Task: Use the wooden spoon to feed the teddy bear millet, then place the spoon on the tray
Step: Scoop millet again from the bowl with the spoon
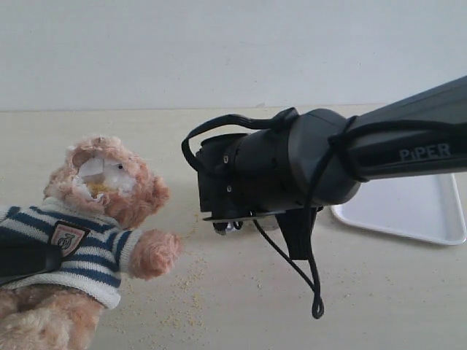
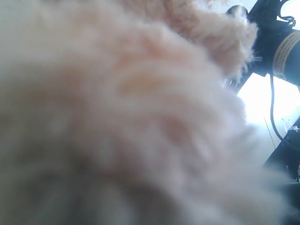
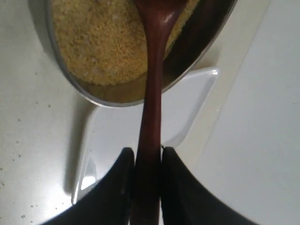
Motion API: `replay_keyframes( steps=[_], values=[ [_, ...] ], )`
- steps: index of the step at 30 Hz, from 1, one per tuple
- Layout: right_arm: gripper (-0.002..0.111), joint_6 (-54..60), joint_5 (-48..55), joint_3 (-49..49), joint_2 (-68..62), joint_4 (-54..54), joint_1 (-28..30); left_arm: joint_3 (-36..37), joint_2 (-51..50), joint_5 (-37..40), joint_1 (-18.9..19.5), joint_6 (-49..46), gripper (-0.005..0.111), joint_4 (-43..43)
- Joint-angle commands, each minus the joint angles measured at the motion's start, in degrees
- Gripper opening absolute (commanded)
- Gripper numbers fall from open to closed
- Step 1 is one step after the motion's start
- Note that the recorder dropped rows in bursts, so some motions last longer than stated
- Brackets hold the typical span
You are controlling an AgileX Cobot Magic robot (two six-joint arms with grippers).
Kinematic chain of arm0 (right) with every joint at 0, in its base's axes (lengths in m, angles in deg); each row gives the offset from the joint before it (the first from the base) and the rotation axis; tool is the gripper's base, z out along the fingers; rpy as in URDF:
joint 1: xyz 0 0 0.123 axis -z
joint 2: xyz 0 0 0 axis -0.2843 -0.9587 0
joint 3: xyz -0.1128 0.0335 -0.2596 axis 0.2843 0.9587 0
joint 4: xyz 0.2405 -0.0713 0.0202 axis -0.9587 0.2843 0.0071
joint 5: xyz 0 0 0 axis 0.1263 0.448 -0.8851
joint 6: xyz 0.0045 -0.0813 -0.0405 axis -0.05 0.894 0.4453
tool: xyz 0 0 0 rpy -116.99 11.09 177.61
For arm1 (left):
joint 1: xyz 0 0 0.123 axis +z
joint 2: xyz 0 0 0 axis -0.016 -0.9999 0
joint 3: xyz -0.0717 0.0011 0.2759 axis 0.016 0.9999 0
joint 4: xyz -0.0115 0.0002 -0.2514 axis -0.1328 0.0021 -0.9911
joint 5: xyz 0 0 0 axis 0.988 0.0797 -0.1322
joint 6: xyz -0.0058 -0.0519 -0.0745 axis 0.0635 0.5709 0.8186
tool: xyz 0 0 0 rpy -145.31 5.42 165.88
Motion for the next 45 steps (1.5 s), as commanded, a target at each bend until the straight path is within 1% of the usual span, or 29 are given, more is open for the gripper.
replay_keyframes(
  steps=[1, 6, 9, 13, 16, 22, 25, 29, 34, 39, 45],
  values=[
    [0.001, -0.59, 0.94, -1.99, -0.03, -2.53, 0.07, 0.03, 0.41, 1.26, 0.22, -0.26, 0.005, -1.31],
    [0.001, -1.28, 2.27, -2.41, 0.36, -6.68, 1.41, 0.03, 0.41, 1.26, 0.22, -0.26, 0.005, -1.31],
    [0.001, -1.38, -1.06, -2.41, 1.86, -11.64, 1.91, 0.03, 0.41, 1.26, 0.22, -0.26, 0.005, -1.31],
    [0.001, -1.81, -2.81, -2.41, 3.42, -15.40, 2.77, 0.03, 0.41, 1.26, 0.22, -0.26, 0.005, -1.31],
    [0.001, -1.81, -4.42, -2.41, 4.56, -19.93, 4.85, 0.03, 0.41, 1.26, 0.22, -0.26, 0.005, -1.31],
    [0.001, -3.67, -6.09, -2.41, 9.06, -23.15, 8.95, 0.03, 0.41, 1.26, 0.22, -0.26, 0.005, -1.31],
    [0.001, -3.46, -6.48, -2.41, 10.34, -24.99, 9.98, 0.03, 0.41, 1.26, 0.22, -0.26, 0.005, -1.31],
    [0.001, -3.29, -7.38, -2.41, 10.68, -30.16, 10.69, 0.03, 0.41, 1.26, 0.22, -0.26, 0.005, -1.31],
    [0.001, -2.12, -7.75, -2.41, 12.13, -38.08, 11.98, 0.03, 0.41, 1.26, 0.22, -0.26, 0.005, -1.31],
    [0.001, -2.00, -7.71, -2.41, 14.69, -40.98, 14.37, 0.03, 0.41, 1.26, 0.22, -0.26, 0.005, -1.31],
    [0.001, 0.61, -5.20, -2.16, 16.48, -48.76, 16.73, 0.03, 0.41, 1.26, 0.22, -0.26, 0.005, -1.31]
  ],
)
